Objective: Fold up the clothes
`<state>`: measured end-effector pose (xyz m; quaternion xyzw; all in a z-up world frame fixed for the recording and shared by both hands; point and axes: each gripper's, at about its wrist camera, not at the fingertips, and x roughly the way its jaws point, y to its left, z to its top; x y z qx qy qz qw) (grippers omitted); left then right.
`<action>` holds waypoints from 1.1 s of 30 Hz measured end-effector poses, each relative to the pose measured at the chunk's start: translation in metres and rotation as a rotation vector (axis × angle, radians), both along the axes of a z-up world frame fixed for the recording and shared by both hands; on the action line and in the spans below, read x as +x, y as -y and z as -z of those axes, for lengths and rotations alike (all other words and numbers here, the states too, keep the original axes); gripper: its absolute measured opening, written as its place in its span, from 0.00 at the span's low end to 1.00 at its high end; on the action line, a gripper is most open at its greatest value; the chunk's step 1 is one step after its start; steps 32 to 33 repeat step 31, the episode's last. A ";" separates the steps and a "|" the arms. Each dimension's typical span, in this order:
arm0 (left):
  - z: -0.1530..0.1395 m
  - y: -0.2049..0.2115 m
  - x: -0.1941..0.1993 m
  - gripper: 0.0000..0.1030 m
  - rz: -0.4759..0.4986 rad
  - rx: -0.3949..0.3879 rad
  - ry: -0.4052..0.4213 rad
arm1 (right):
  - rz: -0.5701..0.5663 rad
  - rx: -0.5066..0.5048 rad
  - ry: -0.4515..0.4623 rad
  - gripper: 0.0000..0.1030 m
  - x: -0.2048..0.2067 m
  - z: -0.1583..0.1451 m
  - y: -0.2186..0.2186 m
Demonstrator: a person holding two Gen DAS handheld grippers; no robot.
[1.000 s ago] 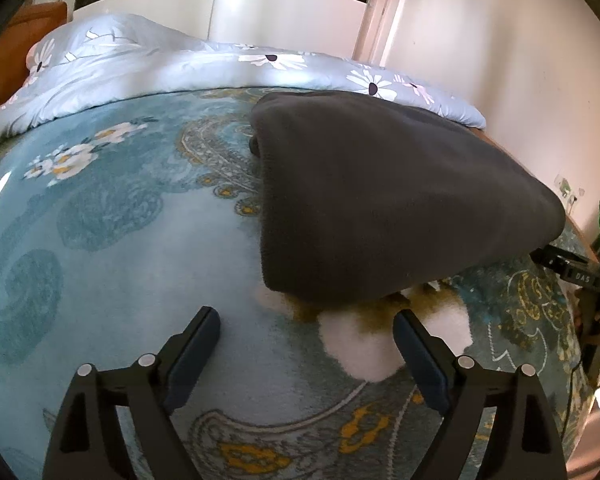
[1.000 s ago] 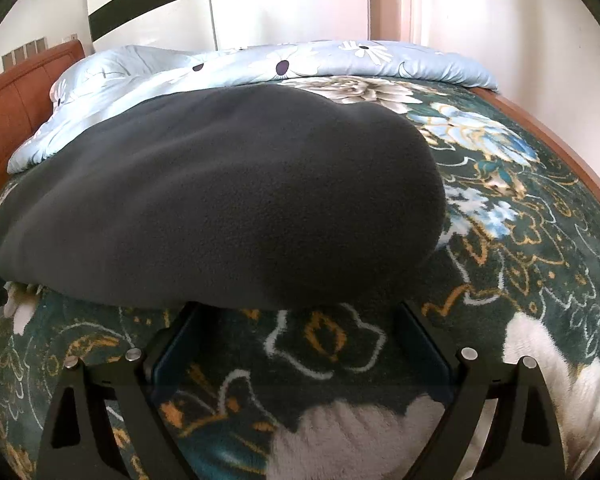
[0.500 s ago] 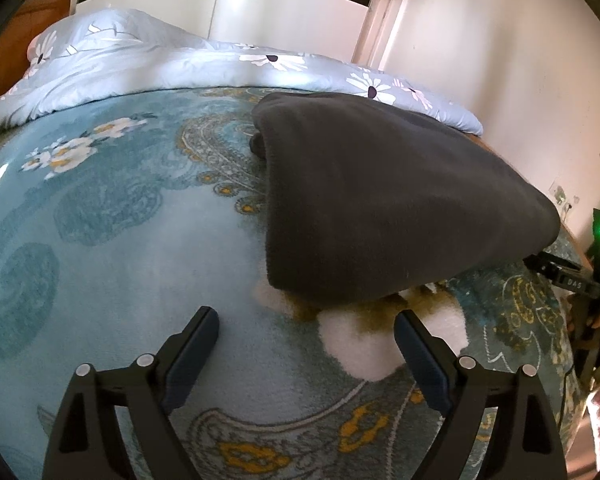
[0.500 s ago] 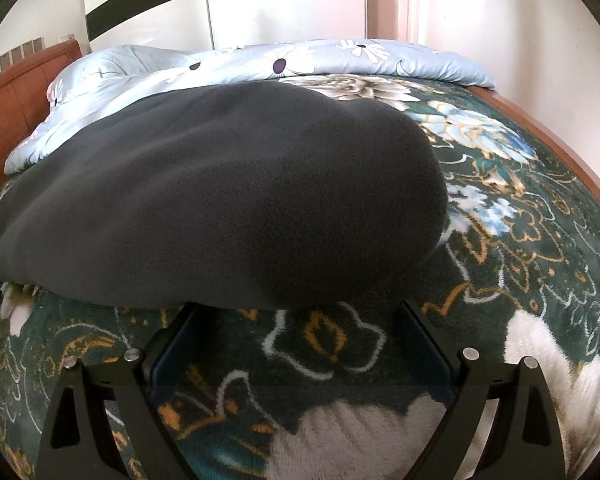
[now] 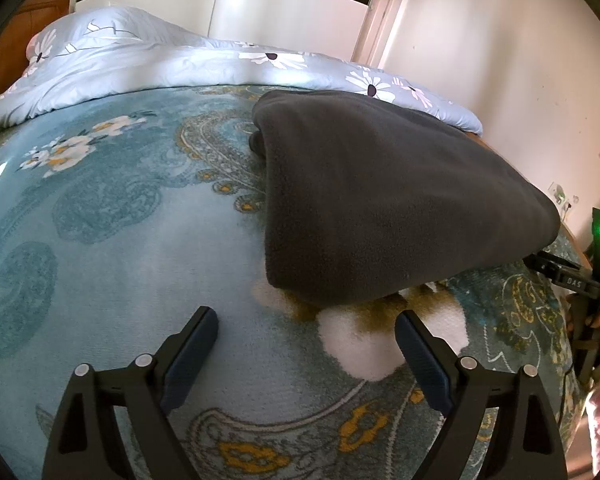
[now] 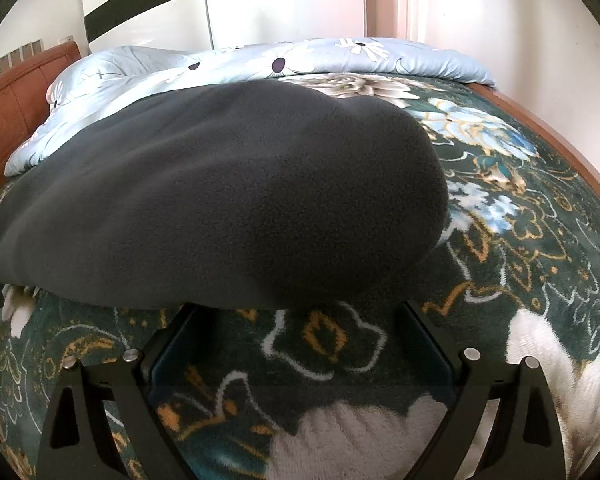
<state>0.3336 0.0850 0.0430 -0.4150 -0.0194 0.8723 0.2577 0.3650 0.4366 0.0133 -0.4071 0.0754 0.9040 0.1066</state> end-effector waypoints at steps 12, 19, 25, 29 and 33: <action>0.000 -0.003 -0.001 0.92 0.006 -0.011 0.001 | 0.003 -0.005 0.004 0.95 -0.001 -0.002 0.001; 0.000 -0.003 -0.002 0.92 0.006 -0.011 0.002 | 0.003 -0.003 0.007 0.95 -0.002 -0.002 0.001; 0.000 -0.004 -0.002 0.92 0.005 -0.012 0.002 | 0.002 -0.002 0.008 0.95 -0.003 -0.002 0.000; 0.000 -0.004 -0.001 0.92 0.004 -0.005 0.002 | 0.002 -0.002 0.008 0.95 -0.003 -0.002 0.000; 0.000 -0.003 -0.001 0.92 0.004 -0.001 0.003 | 0.002 -0.002 0.008 0.95 -0.003 -0.002 0.000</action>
